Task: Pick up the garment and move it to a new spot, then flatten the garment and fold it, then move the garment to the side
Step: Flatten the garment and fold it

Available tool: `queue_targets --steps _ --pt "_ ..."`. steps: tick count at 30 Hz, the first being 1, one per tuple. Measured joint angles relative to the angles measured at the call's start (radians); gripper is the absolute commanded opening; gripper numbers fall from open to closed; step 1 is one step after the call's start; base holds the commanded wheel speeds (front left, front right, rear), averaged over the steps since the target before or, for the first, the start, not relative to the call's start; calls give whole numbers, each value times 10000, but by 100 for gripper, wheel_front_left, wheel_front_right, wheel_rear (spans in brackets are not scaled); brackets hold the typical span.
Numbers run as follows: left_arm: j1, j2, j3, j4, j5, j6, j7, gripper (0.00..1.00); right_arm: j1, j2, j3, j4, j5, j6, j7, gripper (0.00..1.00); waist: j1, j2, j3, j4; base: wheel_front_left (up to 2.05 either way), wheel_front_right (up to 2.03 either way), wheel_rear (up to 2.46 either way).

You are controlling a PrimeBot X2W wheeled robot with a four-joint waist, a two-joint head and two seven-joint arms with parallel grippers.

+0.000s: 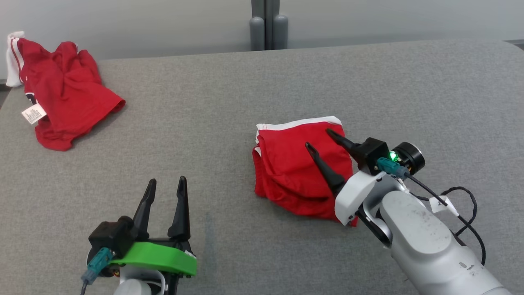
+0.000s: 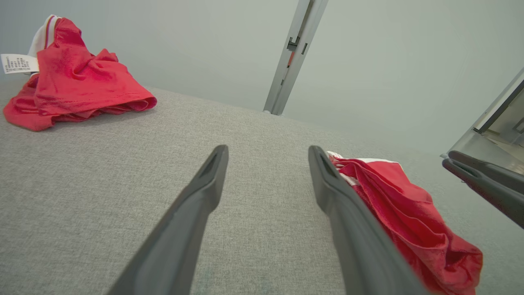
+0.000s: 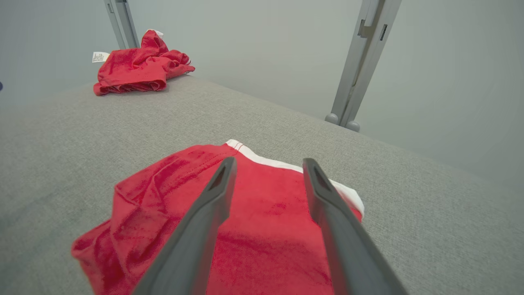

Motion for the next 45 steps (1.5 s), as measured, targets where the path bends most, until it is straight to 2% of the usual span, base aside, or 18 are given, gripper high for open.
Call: queue_targets --steps 2,6,12,23,29,35,36,38,39,40,41,45 --pt "-36 0 -33 6 -2 0 0 100 -41 4 169 337 -125 0 0 0 0 0 78 75 0 0 0" --pt "-134 -2 -10 13 -15 0 0 100 -55 61 692 767 -176 0 0 0 0 0 239 238 0 0 0" --pt "-148 -2 77 19 -4 0 0 100 101 290 1753 717 54 0 0 0 0 0 428 357 0 0 0" --pt "-254 -6 140 12 -4 0 0 100 417 523 3361 918 460 0 -2 0 0 0 617 240 0 0 0" --pt "-297 -10 159 52 -4 0 0 100 367 579 3611 978 616 0 -2 0 0 0 629 163 0 0 0" --pt "-300 -12 240 50 94 0 0 100 225 612 3335 357 493 0 0 0 0 0 441 76 0 0 0" --pt "-300 -12 247 48 127 0 0 100 221 612 3214 228 445 0 -2 3 0 0 401 58 0 0 0" --pt "-301 -8 247 48 242 0 0 100 224 619 2786 -119 313 0 -2 35 0 0 289 9 0 0 0" --pt "-301 -8 247 50 278 0 0 100 238 621 2516 -290 249 0 -2 44 0 0 226 -17 0 0 0" --pt "-301 -8 247 54 301 0 0 100 281 625 2234 -456 201 0 -2 85 0 0 164 -42 0 0 0" --pt "-301 -8 257 63 345 0 0 100 345 633 1990 -583 151 0 -2 100 0 0 113 -64 0 0 0" --pt "-301 -10 318 128 454 0 0 100 771 646 731 -982 -84 0 -2 100 0 0 -126 -198 0 0 0"
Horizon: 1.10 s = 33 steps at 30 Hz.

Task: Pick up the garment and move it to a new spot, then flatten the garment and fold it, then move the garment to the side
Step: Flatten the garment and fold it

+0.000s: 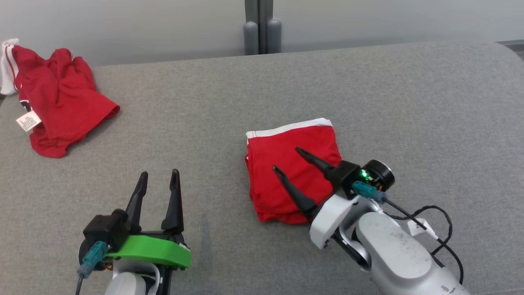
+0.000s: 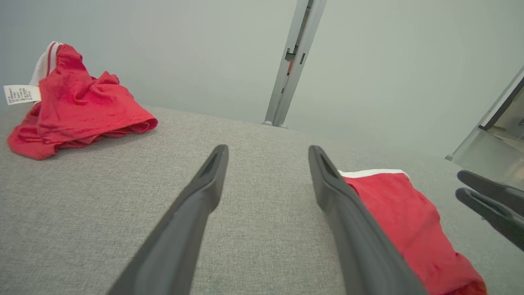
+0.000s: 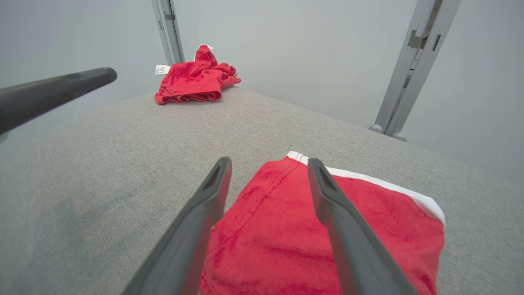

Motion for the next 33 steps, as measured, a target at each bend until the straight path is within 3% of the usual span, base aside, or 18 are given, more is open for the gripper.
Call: queue_targets --steps 9,15,21,33 --pt "352 -10 314 79 157 0 0 100 1420 35 -3083 -890 -316 0 0 100 0 0 -506 -415 0 0 0" --pt "743 -13 577 90 339 2 0 100 2430 42 -4454 -1323 -303 0 0 100 0 0 -735 -632 0 0 0" --pt "1127 -15 729 86 339 56 0 100 2934 40 -5085 -1647 -301 0 0 100 0 0 -797 -728 0 0 0" --pt "1562 -15 794 81 412 249 0 100 3239 46 -5116 -1691 -395 0 0 100 0 0 -909 -607 0 0 0"
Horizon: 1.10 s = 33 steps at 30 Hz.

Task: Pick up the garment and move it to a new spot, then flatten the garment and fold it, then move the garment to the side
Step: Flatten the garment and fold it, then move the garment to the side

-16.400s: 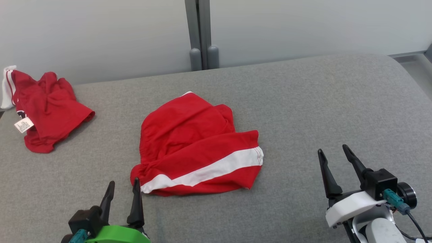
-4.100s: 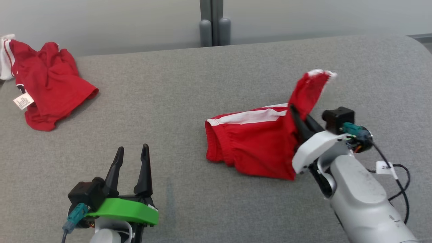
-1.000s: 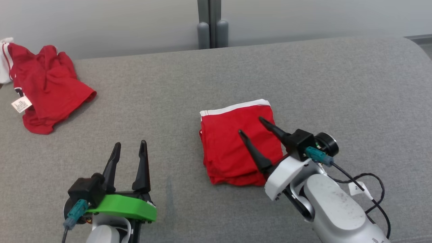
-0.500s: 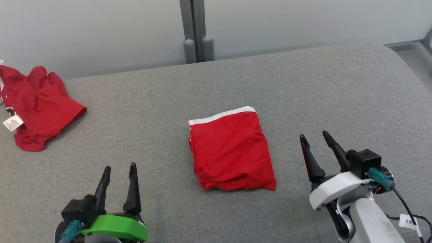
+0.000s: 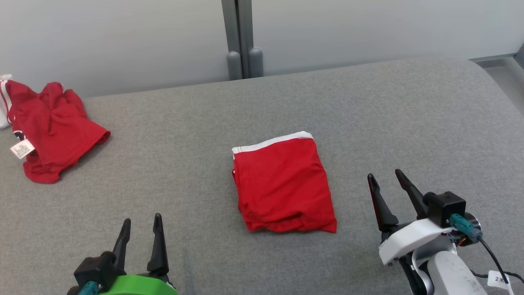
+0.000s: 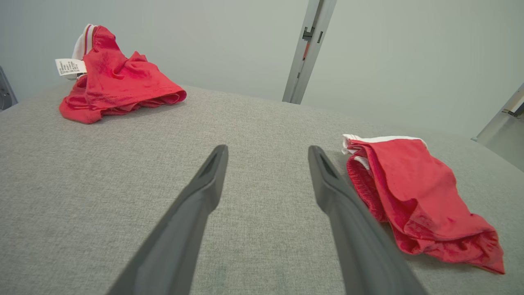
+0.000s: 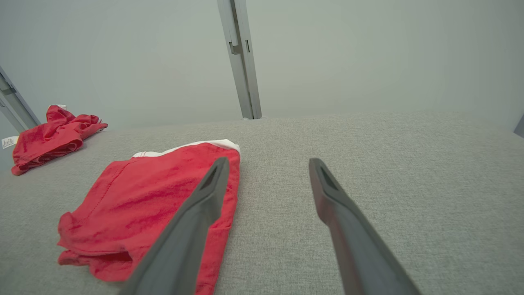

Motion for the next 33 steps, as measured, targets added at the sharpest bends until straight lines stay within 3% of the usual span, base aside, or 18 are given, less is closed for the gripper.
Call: queue_targets --steps 18,24,33 --pt "83 0 -113 -27 2 29 0 100 -46 0 84 259 -82 0 0 100 0 0 -49 90 0 0 0" --pt "52 -2 -211 -127 13 31 0 100 -1021 4 230 970 -554 0 6 100 0 0 92 183 0 0 0" --pt "-317 -4 -299 -194 21 31 0 100 -3240 -6 370 2767 -775 0 2075 100 0 0 562 580 0 0 0"
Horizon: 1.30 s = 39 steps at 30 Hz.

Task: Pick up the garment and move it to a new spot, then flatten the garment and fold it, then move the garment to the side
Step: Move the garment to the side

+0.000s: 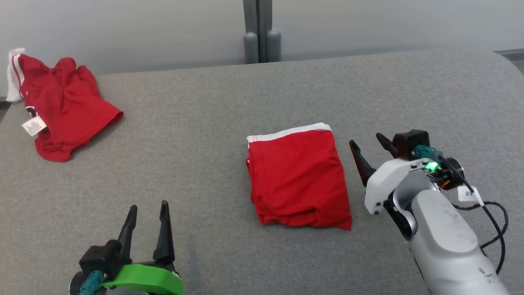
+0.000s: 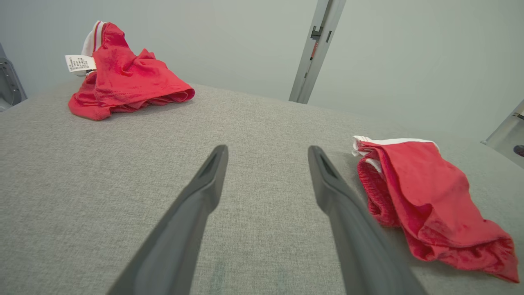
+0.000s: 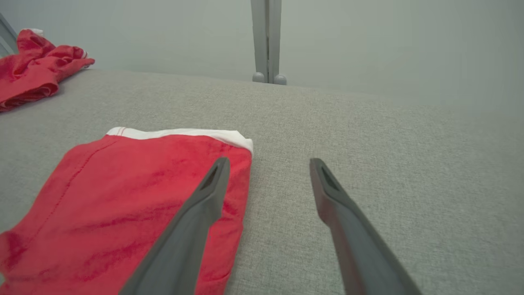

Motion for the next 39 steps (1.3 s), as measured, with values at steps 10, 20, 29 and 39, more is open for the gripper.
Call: queue_targets --steps 10,20,29,39 --pt "-356 0 -44 6 -159 79 0 100 -1085 -288 1127 1676 128 0 1852 100 0 0 741 585 0 0 0" --pt "-633 0 8 -58 -197 90 0 100 -1734 -194 1722 2431 686 -2 2109 47 0 0 1440 883 0 0 0" --pt "-812 0 4 -190 -130 128 0 100 -2155 -44 2178 2614 974 2 1534 0 0 0 1624 568 0 0 0" --pt "-1195 -2 48 -654 433 -50 -2 100 -2921 -1030 2100 2389 970 2 907 0 0 0 1855 -465 0 0 0"
